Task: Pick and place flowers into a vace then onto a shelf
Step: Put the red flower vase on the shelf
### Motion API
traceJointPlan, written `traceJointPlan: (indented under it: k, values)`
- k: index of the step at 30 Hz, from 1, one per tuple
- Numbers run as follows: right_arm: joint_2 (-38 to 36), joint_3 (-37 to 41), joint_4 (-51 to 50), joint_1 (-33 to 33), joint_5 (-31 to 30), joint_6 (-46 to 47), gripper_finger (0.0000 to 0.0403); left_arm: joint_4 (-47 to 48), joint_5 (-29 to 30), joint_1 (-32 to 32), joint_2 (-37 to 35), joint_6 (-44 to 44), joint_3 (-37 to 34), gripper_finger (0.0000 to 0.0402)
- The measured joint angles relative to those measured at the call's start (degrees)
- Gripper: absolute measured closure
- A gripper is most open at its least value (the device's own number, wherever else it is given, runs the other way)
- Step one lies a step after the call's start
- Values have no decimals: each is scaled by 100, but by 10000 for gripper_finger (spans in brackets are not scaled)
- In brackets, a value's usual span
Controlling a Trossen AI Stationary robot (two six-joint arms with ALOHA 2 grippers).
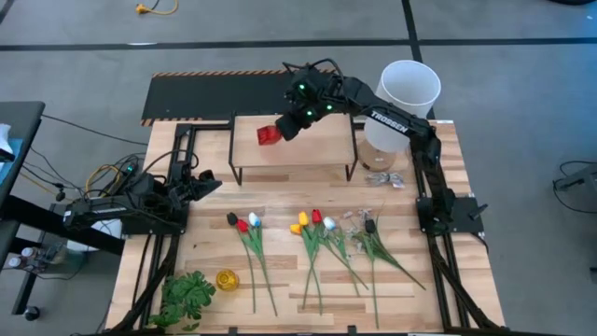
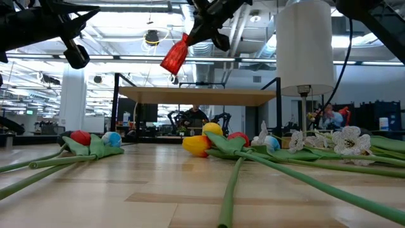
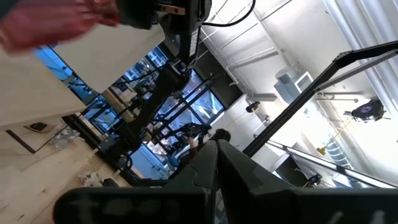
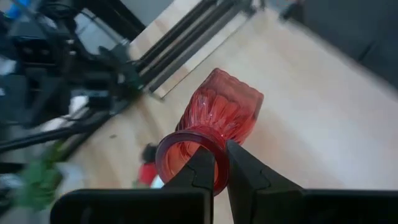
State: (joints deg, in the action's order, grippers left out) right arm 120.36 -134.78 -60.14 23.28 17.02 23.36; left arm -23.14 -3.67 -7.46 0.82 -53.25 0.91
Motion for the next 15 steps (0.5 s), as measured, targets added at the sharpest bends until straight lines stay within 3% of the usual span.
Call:
traceJointPlan:
  k: [15]
  values:
    - [0,31,-174,25,113,469,391,20,29,0,0,-1,0,401]
